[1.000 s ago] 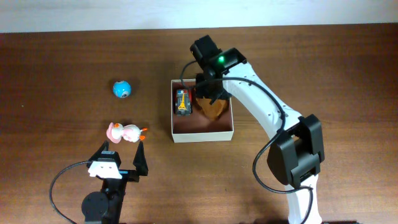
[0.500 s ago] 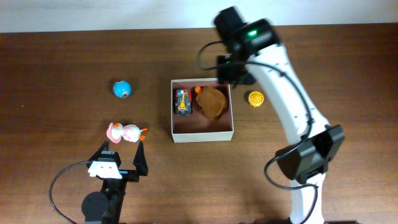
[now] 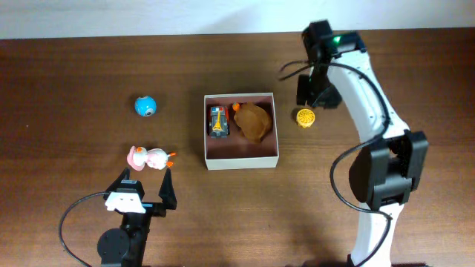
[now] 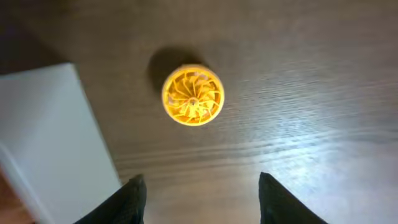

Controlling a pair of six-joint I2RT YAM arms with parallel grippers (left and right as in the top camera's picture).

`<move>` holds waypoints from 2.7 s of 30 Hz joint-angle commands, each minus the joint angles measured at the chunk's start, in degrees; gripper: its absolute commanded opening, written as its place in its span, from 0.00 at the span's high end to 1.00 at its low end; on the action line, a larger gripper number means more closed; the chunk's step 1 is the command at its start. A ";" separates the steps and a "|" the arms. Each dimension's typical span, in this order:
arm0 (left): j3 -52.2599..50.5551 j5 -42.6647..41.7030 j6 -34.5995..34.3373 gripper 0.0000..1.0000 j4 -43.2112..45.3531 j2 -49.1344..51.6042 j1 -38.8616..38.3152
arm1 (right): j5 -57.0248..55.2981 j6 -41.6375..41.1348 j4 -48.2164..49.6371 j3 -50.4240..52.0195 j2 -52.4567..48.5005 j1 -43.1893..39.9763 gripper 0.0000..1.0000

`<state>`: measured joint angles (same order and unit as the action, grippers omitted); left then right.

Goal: Pack container
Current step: 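Lower the right gripper onto the yellow round toy and grasp, then carry the yellow toy left and lower it into the box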

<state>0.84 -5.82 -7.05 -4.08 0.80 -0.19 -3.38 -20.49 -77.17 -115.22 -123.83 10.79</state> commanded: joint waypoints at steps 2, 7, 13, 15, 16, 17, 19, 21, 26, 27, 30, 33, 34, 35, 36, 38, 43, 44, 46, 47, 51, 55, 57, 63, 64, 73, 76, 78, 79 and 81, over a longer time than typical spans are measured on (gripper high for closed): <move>-0.33 -0.42 0.70 0.00 -0.04 -0.46 0.42 | 2.86 5.20 7.06 7.78 0.68 -1.18 0.47; -0.33 -0.42 0.70 0.00 -0.04 -0.46 0.42 | -0.35 6.78 13.70 11.78 0.66 -1.36 0.47; -0.33 -0.42 0.72 0.00 -0.04 -0.46 0.42 | -0.31 7.96 21.77 17.18 0.66 -1.88 0.47; -0.33 -0.42 0.70 0.00 -0.04 -0.46 0.42 | -0.31 8.28 24.02 18.93 0.66 -1.88 0.47; -0.33 -0.42 0.72 0.00 -0.04 -0.46 0.42 | -0.33 8.31 24.85 19.65 0.66 -1.86 0.47; -0.31 -0.42 0.72 0.00 -0.04 -0.46 0.42 | -0.31 8.28 25.81 20.48 0.66 -1.86 0.47; -0.33 -0.42 0.72 0.00 -0.04 -0.46 0.42 | -0.31 8.31 27.19 21.55 0.66 -1.86 0.47; -0.31 -0.42 0.72 0.00 -0.04 -0.46 0.42 | -0.33 8.31 28.61 22.60 0.66 -1.86 0.47; -0.31 -0.42 0.72 0.00 -0.04 -0.46 0.42 | -0.33 8.70 31.19 24.39 0.61 -1.86 0.47; -0.33 -0.42 0.72 0.01 -0.04 -0.46 0.42 | -0.33 8.70 31.67 24.83 0.57 -1.86 0.47; -0.33 -0.42 0.70 0.00 -0.04 -0.46 0.42 | -0.33 8.72 32.39 25.29 0.57 -1.86 0.47; -0.33 -0.42 0.72 0.00 -0.04 -0.46 0.42 | -0.33 9.20 32.68 25.29 0.57 -1.86 0.47; -0.33 -0.42 0.72 0.00 -0.04 -0.46 0.42 | -0.33 9.35 32.76 25.29 0.57 -1.86 0.47; -0.31 -0.42 0.72 0.00 -0.04 -0.46 0.42 | -0.35 9.38 32.81 25.29 0.57 -1.86 0.48; -0.31 -0.42 0.72 0.00 -0.04 -0.46 0.42 | -0.33 9.38 32.85 25.29 0.57 -1.88 0.48; -0.33 -0.42 0.72 0.00 -0.04 -0.46 0.42 | -0.35 9.35 32.94 25.29 0.57 -1.86 0.48; -0.33 -0.42 0.72 0.00 -0.04 -0.46 0.42 | -0.33 9.35 33.03 25.29 0.57 -1.86 0.59; -0.33 -0.42 0.72 0.00 -0.04 -0.46 0.42 | -0.33 9.33 33.03 25.29 0.57 -1.86 0.62; -0.31 -0.42 0.72 0.01 -0.04 -0.46 0.42 | -0.31 9.33 32.94 25.29 0.57 -1.86 0.62; -0.31 -0.42 0.72 0.00 -0.04 -0.46 0.42 | -0.31 9.33 32.85 25.29 0.57 -1.86 0.62; -0.31 -0.42 0.72 0.00 -0.04 -0.46 0.42 | -0.31 9.35 31.32 24.65 0.59 -1.86 0.62; -0.31 -0.42 0.70 0.00 -0.04 -0.46 0.42 | -0.28 9.35 26.08 20.74 0.81 -1.86 0.62; -0.33 -0.42 0.72 0.00 -0.04 -0.46 0.42 | -0.26 9.35 22.60 17.77 1.14 -1.86 0.62; -0.33 -0.42 0.70 0.00 -0.04 -0.46 0.42 | 4.90 11.34 9.40 4.55 1.66 -1.84 0.61; -0.33 -0.42 0.72 0.00 -0.04 -0.46 0.42 | 7.04 11.96 6.88 1.73 1.66 -1.81 0.61; -0.33 -0.42 0.72 0.00 -0.04 -0.46 0.42 | 25.94 15.80 -2.01 -12.28 1.68 0.87 0.62; -0.31 -0.42 0.70 0.00 -0.04 -0.46 0.42 | 27.85 15.82 -1.99 -12.31 1.66 3.21 0.62; -0.31 -0.42 0.72 0.00 -0.04 -0.46 0.42 | 27.82 15.96 -1.90 -12.31 1.66 5.29 0.61; -0.33 -0.42 0.70 0.00 -0.04 -0.46 0.42 | 27.82 16.31 -1.73 -12.31 1.66 6.36 0.61; -0.33 -0.42 0.70 0.00 -0.04 -0.46 0.42 | 27.47 16.90 -1.20 -12.28 1.64 8.70 0.61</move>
<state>0.84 -5.82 -7.05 -4.08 0.80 -0.19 21.34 -5.34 -78.91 -126.56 -123.24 15.68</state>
